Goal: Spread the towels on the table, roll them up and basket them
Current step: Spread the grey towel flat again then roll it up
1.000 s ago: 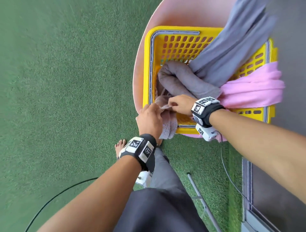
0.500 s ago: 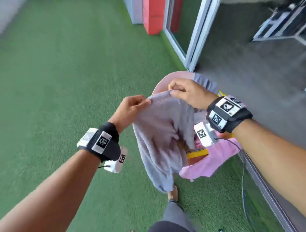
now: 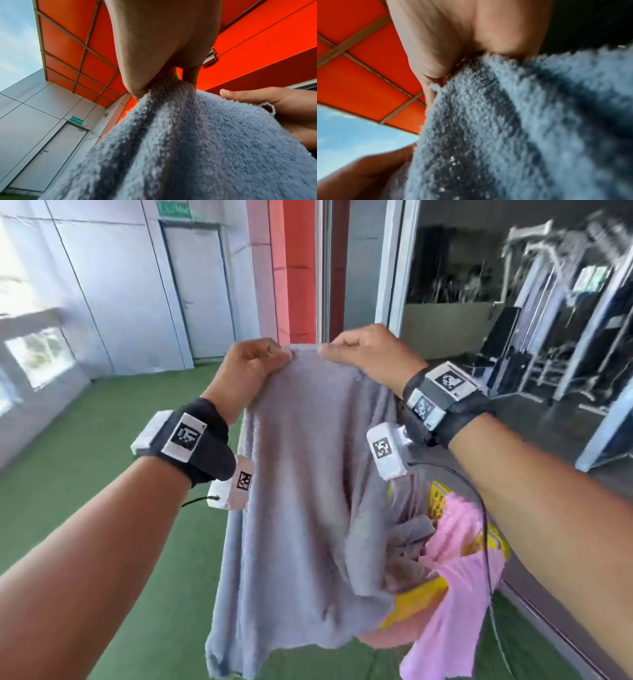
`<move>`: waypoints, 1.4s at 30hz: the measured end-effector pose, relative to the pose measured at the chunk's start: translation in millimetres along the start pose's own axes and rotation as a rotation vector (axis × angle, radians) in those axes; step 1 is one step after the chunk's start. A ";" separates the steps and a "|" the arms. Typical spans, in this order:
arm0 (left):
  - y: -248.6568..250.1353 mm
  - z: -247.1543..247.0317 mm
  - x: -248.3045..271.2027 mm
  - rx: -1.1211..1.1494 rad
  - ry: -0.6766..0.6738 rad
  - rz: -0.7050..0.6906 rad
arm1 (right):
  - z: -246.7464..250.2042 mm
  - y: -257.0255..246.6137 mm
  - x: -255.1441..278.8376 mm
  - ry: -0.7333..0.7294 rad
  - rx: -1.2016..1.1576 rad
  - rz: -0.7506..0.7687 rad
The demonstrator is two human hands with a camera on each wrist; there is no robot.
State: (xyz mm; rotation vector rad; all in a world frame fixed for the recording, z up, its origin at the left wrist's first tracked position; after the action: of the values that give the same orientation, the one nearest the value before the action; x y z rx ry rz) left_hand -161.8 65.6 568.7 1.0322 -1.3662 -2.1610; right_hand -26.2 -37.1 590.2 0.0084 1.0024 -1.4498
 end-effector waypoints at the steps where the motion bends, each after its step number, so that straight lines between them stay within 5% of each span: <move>1: 0.5 3.4 5.9 -0.008 -0.012 0.003 | -9.3 1.9 7.7 -0.037 0.003 -0.030; 5: -18.5 5.9 47.5 -0.044 -0.091 0.080 | -51.1 -0.9 56.2 -0.091 -0.156 -0.066; 10: -65.3 -10.5 110.2 -0.023 -0.229 0.202 | -138.7 -0.5 139.2 -0.165 -0.643 -0.234; 16: -152.3 -19.9 177.9 -0.033 -0.294 0.365 | -234.5 13.9 204.1 -0.165 -0.747 -0.374; 21: -196.0 -13.8 217.8 0.053 -0.383 0.478 | -245.1 24.9 208.5 -0.148 -0.720 -0.391; 26: -205.4 1.1 224.5 0.178 -0.361 0.491 | -249.4 16.1 207.2 -0.299 -0.477 -0.283; 31: -204.6 -31.5 239.1 0.097 -0.363 0.410 | -239.9 25.9 206.8 -0.132 -0.385 -0.286; 39: -205.6 -99.0 251.8 0.381 -0.424 0.469 | -202.3 32.3 199.1 0.031 -0.339 -0.288; 42: -196.9 -94.8 240.6 0.417 -0.352 0.444 | -188.2 39.4 197.3 0.075 -0.333 -0.304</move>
State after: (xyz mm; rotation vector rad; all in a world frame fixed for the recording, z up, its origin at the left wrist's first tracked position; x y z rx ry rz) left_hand -236.0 -59.4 278.0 0.4105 -2.0447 -1.8141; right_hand -136.1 -82.3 341.7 -0.3466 1.3404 -1.5458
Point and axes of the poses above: each hand's wrist, its own x-axis away from the middle knuckle, its own z-axis out of the back of the hand, y = z × x, the point moved 10 cm from there along -x, towards the middle knuckle, and after that the axes turned 8 degrees about z, right-handed, at the moved point
